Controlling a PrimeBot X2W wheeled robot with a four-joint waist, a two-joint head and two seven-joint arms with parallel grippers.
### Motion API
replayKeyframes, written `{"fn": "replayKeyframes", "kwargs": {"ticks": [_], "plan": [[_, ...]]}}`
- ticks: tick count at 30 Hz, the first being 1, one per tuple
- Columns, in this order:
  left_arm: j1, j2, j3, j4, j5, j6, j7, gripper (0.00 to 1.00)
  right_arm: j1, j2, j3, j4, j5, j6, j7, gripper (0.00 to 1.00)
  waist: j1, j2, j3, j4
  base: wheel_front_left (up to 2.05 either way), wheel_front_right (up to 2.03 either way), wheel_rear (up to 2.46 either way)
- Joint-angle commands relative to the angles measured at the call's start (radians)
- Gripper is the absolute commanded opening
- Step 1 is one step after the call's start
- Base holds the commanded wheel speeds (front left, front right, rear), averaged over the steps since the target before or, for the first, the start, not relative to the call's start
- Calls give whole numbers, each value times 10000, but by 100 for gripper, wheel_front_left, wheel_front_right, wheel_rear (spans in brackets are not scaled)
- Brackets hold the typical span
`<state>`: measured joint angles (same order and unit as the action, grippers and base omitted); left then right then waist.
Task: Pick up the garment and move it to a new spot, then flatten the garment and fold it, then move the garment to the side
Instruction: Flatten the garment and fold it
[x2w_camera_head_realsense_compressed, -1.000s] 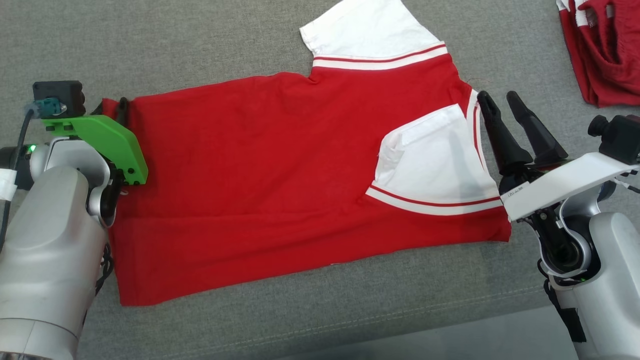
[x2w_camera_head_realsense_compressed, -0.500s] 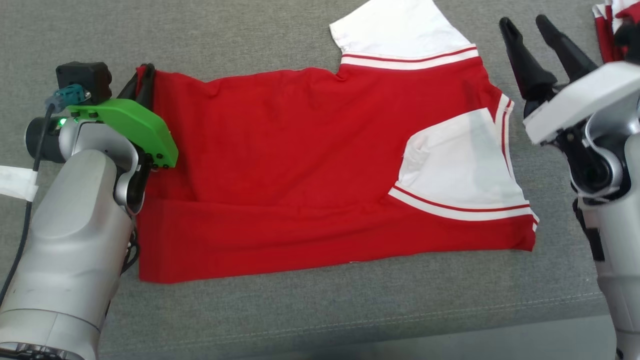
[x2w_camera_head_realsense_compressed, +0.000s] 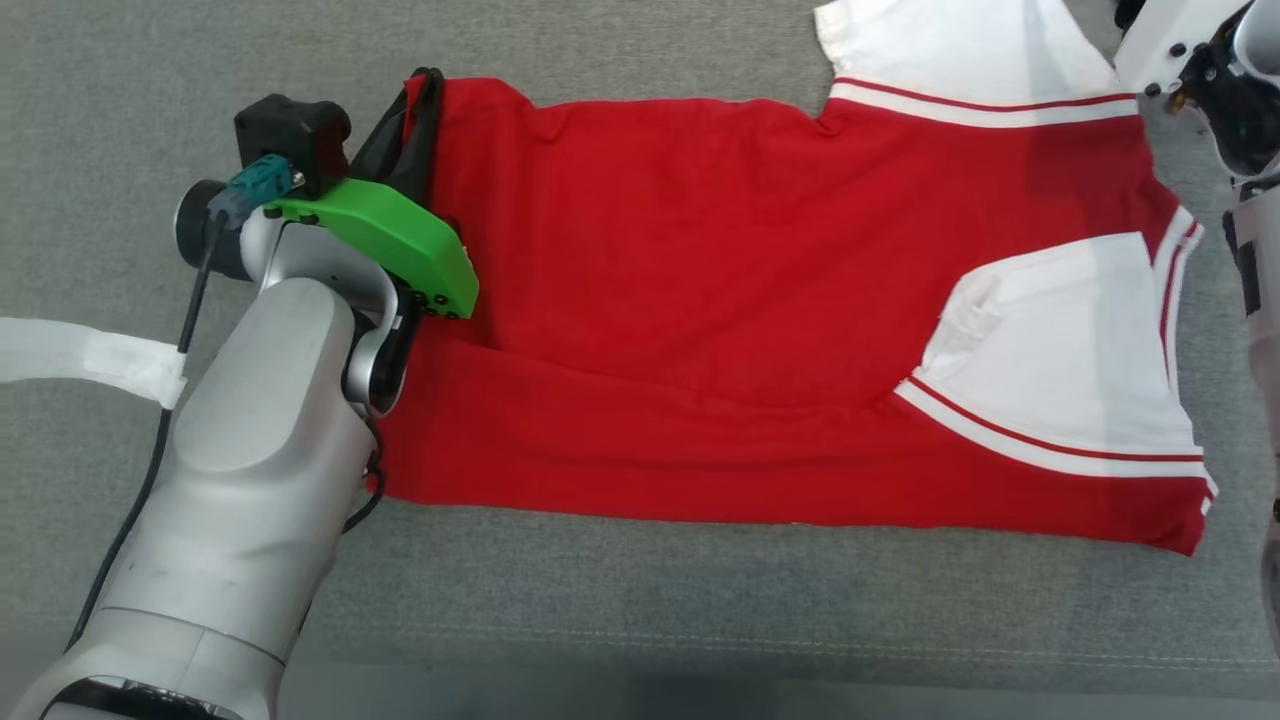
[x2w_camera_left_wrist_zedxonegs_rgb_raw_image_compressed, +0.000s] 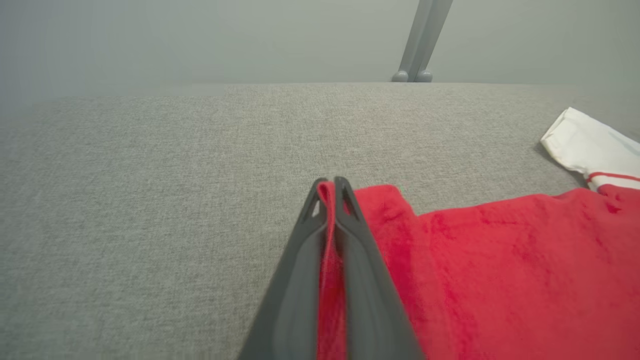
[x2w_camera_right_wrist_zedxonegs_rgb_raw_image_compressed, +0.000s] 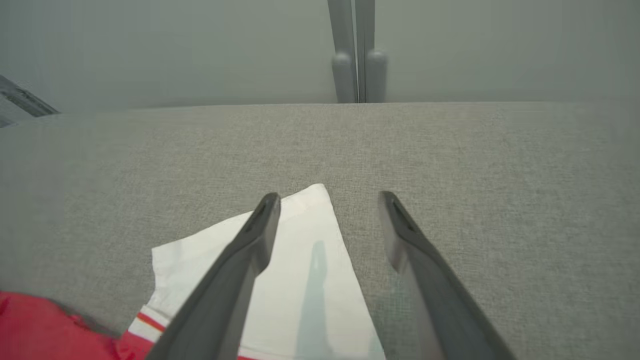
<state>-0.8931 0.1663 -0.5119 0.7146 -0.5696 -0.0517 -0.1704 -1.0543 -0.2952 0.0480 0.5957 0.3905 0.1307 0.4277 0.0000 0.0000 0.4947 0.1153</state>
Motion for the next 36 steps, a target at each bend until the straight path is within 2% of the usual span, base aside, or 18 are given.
{"fn": "replayKeyframes", "kwargs": {"ticks": [1,9,20,21,23,26,27,28,29,36], "plan": [[-81,-100,-31,-67,38,62,-78,0,-284,-68,-42,337,-227,0,44,100,0,0,474,606,0,0,0],[-245,-495,-266,-43,-22,11,-193,0,-1267,-191,-291,2239,-1200,0,-52,100,0,0,714,1190,0,0,0],[-338,-750,-541,314,-91,-133,-340,0,-1774,-284,-472,3674,-1754,0,-283,100,0,0,605,1478,0,0,0],[-349,-764,-564,359,-107,-128,-337,0,-1797,-267,-425,3758,-1767,0,-284,91,0,0,584,1495,0,0,0],[-372,-780,-591,464,-125,-147,-347,0,-1838,-260,-312,3904,-1787,0,-325,48,0,0,552,1519,0,0,0],[-421,-814,-626,583,-147,-181,-353,0,-1898,-277,-144,4106,-1868,0,-414,28,0,0,511,1537,0,0,0],[-444,-818,-633,620,-172,-180,-350,0,-1898,-310,-102,4157,-1912,0,-512,19,0,0,496,1537,0,0,0],[-466,-818,-637,675,-188,-191,-344,0,-1897,-356,-111,4226,-1961,-2,-618,4,0,0,474,1536,0,0,0],[-481,-815,-640,734,-206,-198,-332,0,-1900,-366,-129,4285,-1973,-2,-758,0,0,0,449,1530,0,0,0],[-620,-587,-480,1210,-513,-332,-61,0,-2073,-87,-439,4681,-1596,0,-1616,0,0,0,282,1221,0,0,0]]}}
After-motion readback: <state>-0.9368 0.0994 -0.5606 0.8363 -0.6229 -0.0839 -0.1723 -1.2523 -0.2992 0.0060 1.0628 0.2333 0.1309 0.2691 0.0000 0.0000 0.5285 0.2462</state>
